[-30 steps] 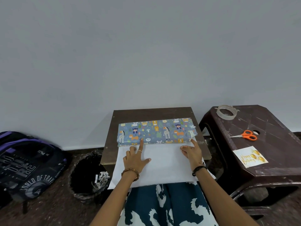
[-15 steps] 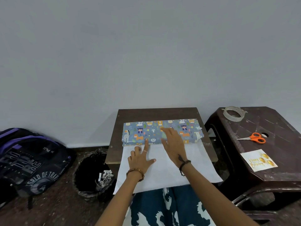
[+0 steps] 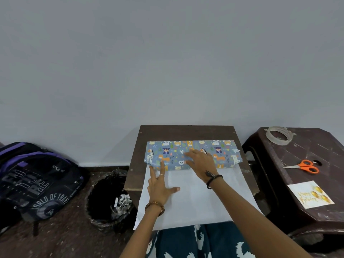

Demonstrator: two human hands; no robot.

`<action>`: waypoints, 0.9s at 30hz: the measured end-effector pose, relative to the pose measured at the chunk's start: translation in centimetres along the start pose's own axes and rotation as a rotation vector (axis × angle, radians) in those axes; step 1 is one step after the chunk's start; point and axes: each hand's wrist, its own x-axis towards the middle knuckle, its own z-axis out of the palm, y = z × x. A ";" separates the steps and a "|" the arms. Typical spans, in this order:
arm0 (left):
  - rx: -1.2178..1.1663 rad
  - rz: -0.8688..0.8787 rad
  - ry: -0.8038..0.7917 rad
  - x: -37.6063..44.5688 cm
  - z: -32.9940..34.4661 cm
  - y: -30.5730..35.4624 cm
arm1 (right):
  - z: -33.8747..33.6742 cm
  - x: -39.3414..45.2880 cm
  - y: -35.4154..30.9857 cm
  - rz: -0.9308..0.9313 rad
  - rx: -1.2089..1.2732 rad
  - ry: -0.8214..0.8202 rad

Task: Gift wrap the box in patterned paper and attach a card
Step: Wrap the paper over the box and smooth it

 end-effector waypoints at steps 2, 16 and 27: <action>0.014 0.008 0.003 -0.2 0.2 0.1 | 0.0 0.1 0.1 0.003 -0.002 -0.014; 0.259 0.159 -0.077 -2.6 3.3 -0.8 | -0.3 -0.1 -0.2 -0.026 -0.123 -0.030; 0.361 0.253 -0.039 -2.7 3.4 -1.9 | -0.2 0.2 0.5 -0.106 -0.209 -0.062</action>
